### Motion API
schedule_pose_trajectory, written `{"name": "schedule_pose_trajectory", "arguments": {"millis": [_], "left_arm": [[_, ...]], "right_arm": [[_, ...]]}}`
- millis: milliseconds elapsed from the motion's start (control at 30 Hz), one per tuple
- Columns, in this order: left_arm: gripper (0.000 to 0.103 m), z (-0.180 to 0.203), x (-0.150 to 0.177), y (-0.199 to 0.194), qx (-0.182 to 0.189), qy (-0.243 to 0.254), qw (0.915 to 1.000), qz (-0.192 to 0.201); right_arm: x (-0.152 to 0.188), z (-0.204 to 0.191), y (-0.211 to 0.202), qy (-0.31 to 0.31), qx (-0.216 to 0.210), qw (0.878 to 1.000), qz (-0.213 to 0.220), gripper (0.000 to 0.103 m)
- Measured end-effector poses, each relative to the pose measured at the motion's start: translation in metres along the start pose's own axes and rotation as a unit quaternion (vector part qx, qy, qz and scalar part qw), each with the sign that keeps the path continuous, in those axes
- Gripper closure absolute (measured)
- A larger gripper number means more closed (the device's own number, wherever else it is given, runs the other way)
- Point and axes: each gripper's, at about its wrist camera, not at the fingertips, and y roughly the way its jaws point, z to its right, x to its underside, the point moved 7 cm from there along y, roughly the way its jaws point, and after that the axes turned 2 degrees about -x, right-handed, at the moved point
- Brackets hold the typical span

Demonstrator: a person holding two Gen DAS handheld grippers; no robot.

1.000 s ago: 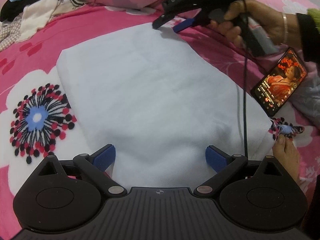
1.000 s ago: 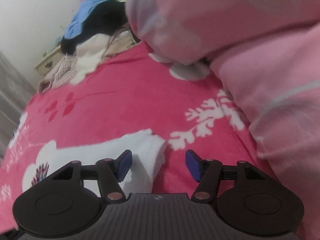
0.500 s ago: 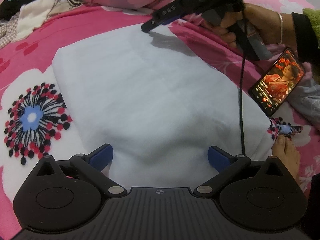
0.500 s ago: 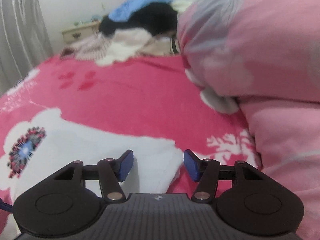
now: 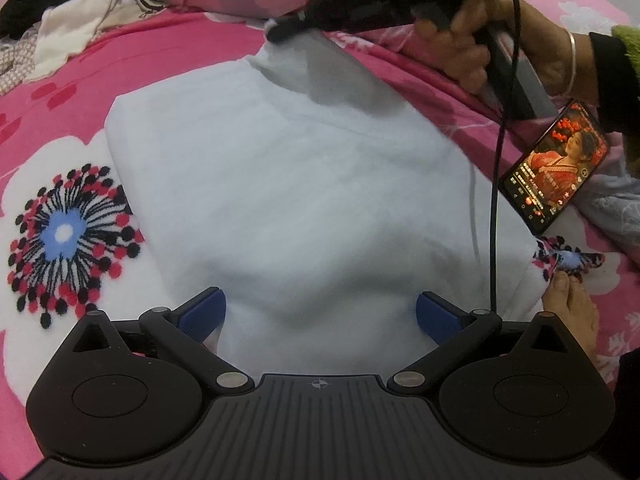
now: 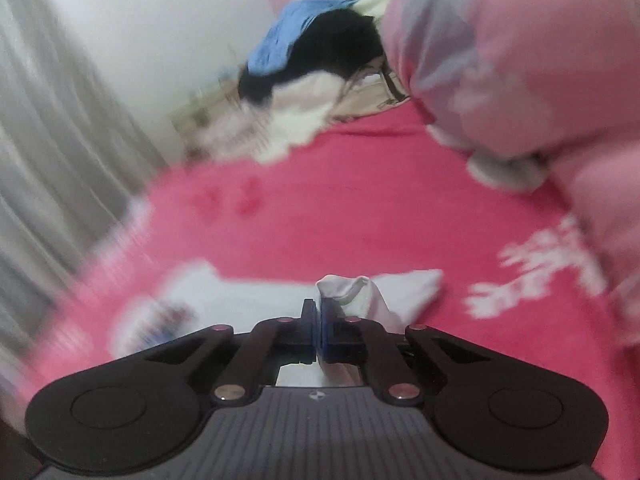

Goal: Fold clothes
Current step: 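Grasp the end of the folded shirt with the right gripper and lift it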

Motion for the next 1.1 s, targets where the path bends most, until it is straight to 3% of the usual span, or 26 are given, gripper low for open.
{"name": "schedule_pose_trajectory", "arguments": {"millis": [33,200,333,567,700,767,833,933,1033,1100], "left_arm": [[0.0,0.0,0.0,0.0,0.0,0.0,1.0,0.0],[0.0,0.0,-0.001,0.0,0.0,-0.003,1.0,-0.001],[0.0,0.0,-0.001,0.0,0.002,-0.004,1.0,0.0],[0.0,0.0,-0.001,0.002,0.001,-0.002,1.0,0.0],[0.0,0.0,-0.002,0.001,0.0,-0.003,1.0,-0.001],[0.0,0.0,-0.002,0.001,0.0,-0.004,1.0,-0.001],[0.0,0.0,-0.002,0.0,0.0,-0.007,1.0,-0.001],[0.0,0.0,-0.002,0.0,0.002,-0.009,1.0,0.0],[0.0,0.0,-0.002,0.0,0.001,-0.009,1.0,0.0],[0.0,0.0,-0.003,0.001,0.001,-0.01,0.9999,0.0]], "right_arm": [[-0.003,0.006,0.001,0.029,-0.015,0.999,0.002,0.1],[-0.005,0.039,0.005,0.039,0.07,0.997,-0.006,0.09],[-0.002,0.029,-0.008,-0.03,0.107,0.994,-0.005,0.065],[-0.003,0.002,-0.006,-0.152,0.143,0.978,-0.003,0.05],[-0.001,0.009,0.023,-0.139,0.149,0.978,-0.047,0.056],[0.002,0.012,0.029,-0.118,0.14,0.981,-0.061,0.095],[0.001,0.009,0.023,-0.092,0.106,0.989,-0.054,0.097],[-0.007,0.01,0.011,-0.014,0.019,0.999,-0.03,0.097],[-0.017,0.022,0.01,0.072,-0.052,0.996,-0.016,0.097],[-0.018,0.038,0.017,0.128,-0.069,0.989,-0.019,0.097]]}}
